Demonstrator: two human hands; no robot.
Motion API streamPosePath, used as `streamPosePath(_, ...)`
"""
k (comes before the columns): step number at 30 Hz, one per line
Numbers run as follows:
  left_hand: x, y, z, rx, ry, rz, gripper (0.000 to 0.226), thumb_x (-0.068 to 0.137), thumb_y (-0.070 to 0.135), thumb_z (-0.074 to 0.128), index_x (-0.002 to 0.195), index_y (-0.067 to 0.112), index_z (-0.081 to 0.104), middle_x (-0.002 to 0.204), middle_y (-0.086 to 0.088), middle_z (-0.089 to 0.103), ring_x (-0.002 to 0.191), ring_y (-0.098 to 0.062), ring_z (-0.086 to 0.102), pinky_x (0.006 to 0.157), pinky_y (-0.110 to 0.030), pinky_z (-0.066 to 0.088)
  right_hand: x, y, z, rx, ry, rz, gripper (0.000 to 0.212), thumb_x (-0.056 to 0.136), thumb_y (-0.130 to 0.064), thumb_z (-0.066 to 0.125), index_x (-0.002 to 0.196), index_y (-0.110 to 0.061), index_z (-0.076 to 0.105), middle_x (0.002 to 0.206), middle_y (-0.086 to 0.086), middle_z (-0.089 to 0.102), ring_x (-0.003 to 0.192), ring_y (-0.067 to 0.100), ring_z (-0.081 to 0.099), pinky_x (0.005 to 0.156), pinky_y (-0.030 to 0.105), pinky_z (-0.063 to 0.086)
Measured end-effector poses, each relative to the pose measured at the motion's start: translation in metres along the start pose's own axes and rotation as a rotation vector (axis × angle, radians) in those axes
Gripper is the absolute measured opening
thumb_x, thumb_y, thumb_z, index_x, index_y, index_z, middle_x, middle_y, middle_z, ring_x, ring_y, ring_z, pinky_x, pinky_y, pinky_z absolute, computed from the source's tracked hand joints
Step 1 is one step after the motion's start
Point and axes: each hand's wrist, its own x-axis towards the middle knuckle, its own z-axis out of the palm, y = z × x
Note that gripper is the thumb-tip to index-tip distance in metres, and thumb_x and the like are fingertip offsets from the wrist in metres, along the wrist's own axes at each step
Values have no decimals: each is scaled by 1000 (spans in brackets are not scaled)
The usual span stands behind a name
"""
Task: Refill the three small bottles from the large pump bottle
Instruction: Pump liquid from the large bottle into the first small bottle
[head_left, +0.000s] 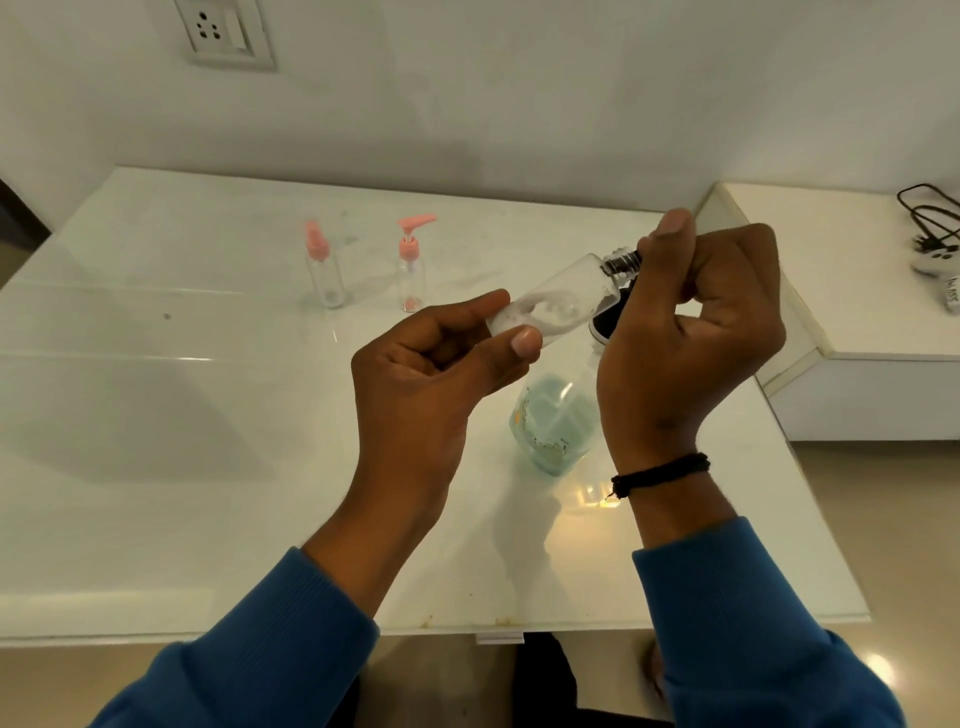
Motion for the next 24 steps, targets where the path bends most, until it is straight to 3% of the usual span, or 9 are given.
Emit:
streamPosePath(3,0,-1,0,-12,8,-3,46,67,20,80,110,8,73,97,-2,79,92,-25,77,76,-28,61,-4,2,-2,40,-6,21,35,99,-3,62,64,2,61,64,12,53,64,22,47,57,35,40)
streamPosePath(7,-1,0,1,-42,0,-15,45,66,18,80,109,7,73,97,-4,79,91,-27,77,77,-30,61,1,1,-1,22,-14,11,37,98,-6,62,63,2,61,64,10,53,61,27,48,56,37,40)
streamPosePath(11,0,1,0,-26,3,-7,43,67,19,79,109,9,73,95,-2,80,90,-25,77,77,-28,61,-1,-1,0,29,-12,2,37,99,-5,62,62,1,59,66,5,48,62,23,45,58,27,37)
streamPosePath(17,-1,1,0,-38,0,-15,44,67,19,79,109,8,73,99,-3,79,91,-27,77,78,-30,62,1,3,-1,2,-16,-22,38,98,-5,62,62,4,58,64,12,51,61,28,47,56,41,39)
streamPosePath(24,-1,1,1,-31,12,-18,47,65,20,80,110,8,74,97,-4,79,91,-26,77,76,-28,61,-4,3,-1,27,-12,-2,36,99,-4,62,63,4,61,63,14,53,63,24,46,58,36,39)
